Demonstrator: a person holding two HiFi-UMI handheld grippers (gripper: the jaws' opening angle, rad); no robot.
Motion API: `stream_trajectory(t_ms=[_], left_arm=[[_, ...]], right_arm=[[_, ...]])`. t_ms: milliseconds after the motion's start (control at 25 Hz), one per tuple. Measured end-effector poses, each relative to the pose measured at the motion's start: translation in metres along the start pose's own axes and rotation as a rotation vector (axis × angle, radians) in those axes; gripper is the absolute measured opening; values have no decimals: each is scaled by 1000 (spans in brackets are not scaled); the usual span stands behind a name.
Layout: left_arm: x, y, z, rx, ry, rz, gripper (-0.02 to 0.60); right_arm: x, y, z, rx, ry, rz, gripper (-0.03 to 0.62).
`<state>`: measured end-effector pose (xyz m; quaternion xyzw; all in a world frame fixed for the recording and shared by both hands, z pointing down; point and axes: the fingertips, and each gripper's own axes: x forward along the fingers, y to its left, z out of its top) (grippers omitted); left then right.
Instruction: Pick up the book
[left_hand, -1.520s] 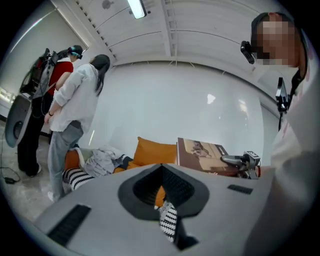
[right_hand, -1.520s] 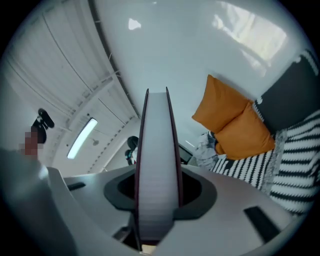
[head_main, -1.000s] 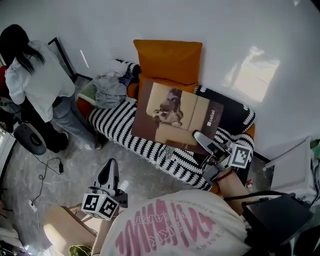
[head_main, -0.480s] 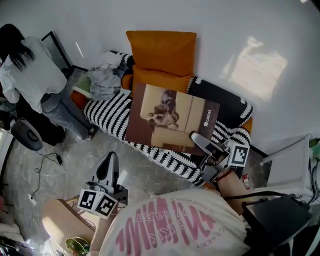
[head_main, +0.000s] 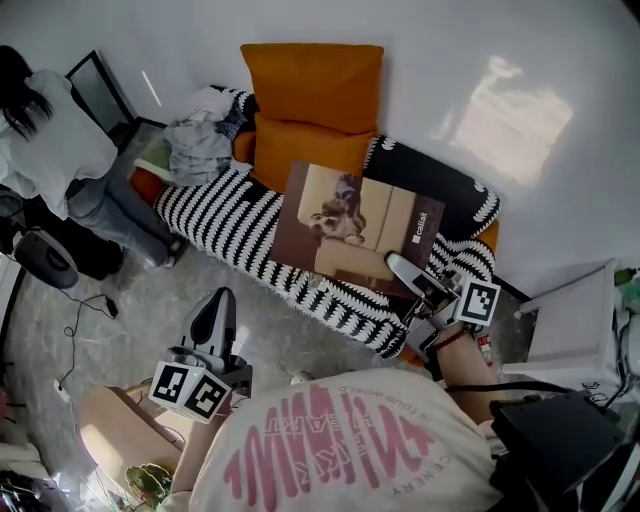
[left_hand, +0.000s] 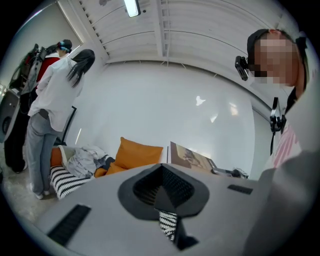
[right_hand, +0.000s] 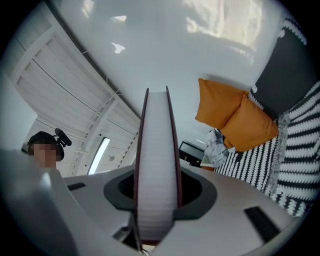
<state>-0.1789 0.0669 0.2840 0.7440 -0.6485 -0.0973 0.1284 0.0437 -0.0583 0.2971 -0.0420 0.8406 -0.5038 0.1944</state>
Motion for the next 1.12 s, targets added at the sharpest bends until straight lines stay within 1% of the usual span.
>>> stream_trajectory(t_ms=[160, 320, 600, 840, 1120], left_arm=[[2, -8, -5, 10, 10, -10, 6], [-1, -10, -6, 8, 7, -14, 6], [1, -13, -12, 11, 15, -18, 6], [-3, -3, -7, 4, 18, -19, 6], [7, -19, -17, 13, 24, -26, 6]], right_arm=[[-10, -4, 0, 6, -14, -20, 153], [-13, -6, -6, -19, -9, -49, 153], [-15, -12, -9, -15, -7, -58, 153], [-7, -8, -13, -22, -7, -68, 153], [-26, -14, -5, -20, -14, -66, 153]])
